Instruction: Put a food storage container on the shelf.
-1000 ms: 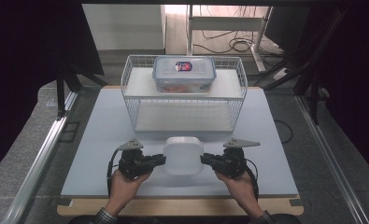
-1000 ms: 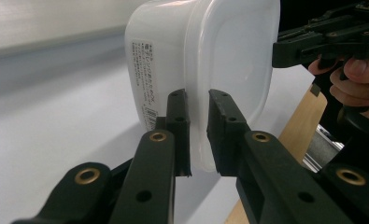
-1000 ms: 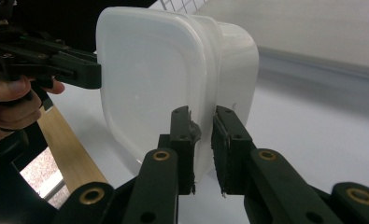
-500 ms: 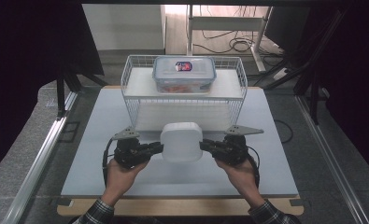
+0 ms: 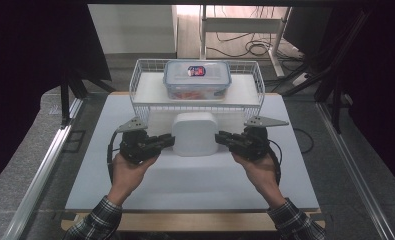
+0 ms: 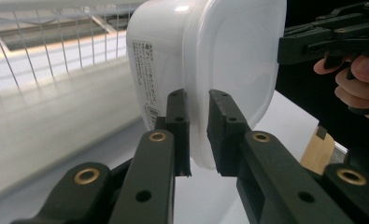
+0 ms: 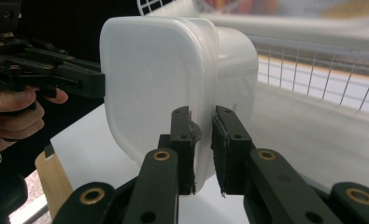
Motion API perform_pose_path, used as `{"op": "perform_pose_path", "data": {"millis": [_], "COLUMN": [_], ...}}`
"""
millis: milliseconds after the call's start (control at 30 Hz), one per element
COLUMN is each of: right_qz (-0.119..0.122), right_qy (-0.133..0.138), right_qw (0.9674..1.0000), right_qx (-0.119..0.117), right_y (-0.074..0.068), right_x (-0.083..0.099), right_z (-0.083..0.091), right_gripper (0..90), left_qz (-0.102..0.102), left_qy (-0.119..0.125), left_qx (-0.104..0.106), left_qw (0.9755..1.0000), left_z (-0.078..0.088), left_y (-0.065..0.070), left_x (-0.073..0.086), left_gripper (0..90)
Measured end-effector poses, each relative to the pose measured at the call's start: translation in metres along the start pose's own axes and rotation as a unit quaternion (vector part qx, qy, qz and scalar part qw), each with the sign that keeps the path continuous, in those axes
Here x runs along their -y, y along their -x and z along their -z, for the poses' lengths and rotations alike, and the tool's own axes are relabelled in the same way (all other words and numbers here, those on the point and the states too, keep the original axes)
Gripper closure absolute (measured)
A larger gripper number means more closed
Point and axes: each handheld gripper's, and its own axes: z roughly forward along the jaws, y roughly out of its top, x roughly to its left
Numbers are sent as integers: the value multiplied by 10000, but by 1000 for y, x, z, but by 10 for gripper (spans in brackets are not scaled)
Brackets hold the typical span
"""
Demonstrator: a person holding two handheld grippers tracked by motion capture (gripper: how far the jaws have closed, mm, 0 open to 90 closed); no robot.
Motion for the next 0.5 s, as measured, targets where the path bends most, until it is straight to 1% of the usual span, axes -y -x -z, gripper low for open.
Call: {"op": "perform_pose_path", "data": {"millis": [100,300,500], "right_qz": [36,126,190], "right_qy": [52,169,277], "right_qw": [10000,9998,9994], "right_qx": [18,37,45], "right_y": [0,0,0], "right_x": [-8,-25,-43], "right_z": [1,4,6], "right_gripper": [785,784,784], "left_qz": [-58,-100,-192], "left_qy": [41,154,233], "left_qx": [-23,-52,-122], "left_qw": [10000,9998,9995], "left_z": [1,7,11], "left_y": [0,1,1], "left_x": [-8,-24,-42], "left_gripper": [795,796,796]}}
